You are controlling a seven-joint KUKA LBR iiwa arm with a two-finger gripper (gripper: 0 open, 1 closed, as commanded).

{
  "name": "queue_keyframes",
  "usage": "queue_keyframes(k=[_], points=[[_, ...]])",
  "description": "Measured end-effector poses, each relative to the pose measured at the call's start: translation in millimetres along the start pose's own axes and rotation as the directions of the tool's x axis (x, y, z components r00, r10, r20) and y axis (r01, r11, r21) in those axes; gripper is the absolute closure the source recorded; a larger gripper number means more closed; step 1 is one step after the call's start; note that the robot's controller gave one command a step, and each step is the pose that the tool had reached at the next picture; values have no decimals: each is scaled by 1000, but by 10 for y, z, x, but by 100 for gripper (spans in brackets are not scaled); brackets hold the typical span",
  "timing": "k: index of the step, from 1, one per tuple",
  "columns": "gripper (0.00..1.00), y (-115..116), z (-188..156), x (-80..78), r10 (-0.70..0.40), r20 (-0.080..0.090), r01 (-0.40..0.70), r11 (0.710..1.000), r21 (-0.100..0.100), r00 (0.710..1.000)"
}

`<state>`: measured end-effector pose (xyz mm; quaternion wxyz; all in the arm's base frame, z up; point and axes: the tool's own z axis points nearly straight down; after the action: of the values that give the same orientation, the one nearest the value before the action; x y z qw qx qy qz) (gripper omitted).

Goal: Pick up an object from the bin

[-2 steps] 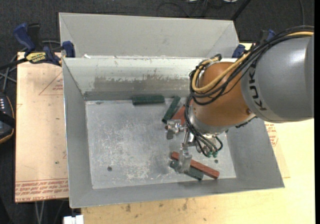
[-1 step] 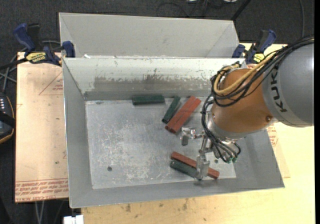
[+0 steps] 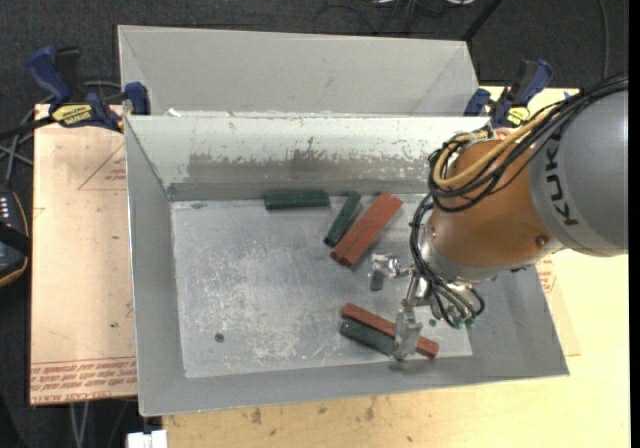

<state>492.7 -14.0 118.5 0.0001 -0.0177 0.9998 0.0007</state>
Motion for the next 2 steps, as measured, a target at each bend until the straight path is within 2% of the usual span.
queue_keyframes(k=[1,2], points=[[0,183,444,83,1,10,-1,1000,0,1000],[100,147,498,104,45,2,-44,999,-1,999]])
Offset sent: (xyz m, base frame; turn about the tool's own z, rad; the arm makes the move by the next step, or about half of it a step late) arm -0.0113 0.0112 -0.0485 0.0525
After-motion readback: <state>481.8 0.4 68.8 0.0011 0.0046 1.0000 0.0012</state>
